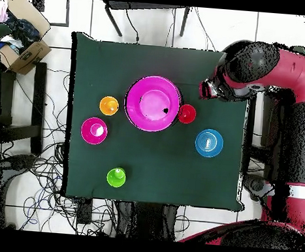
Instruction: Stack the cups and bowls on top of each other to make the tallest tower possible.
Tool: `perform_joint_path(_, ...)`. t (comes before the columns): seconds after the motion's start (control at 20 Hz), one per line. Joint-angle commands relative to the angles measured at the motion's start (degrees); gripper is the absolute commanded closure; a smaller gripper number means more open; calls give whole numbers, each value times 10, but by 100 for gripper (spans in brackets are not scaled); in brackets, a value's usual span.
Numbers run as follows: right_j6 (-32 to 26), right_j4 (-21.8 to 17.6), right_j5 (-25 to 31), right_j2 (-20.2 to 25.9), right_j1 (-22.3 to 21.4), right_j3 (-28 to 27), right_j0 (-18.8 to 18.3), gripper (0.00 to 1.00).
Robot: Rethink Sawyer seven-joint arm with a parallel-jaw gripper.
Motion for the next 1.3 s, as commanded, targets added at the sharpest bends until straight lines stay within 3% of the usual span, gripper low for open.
perform_joint_path(0.05, -157, -29, -53, 4, 31, 11, 12, 0)
perform_joint_path(0.65, -168, -34, -65, 3, 42, 1, 13, 0)
perform_joint_path(1.3, -166, -25, -123, 10, 61, 20, 2, 0)
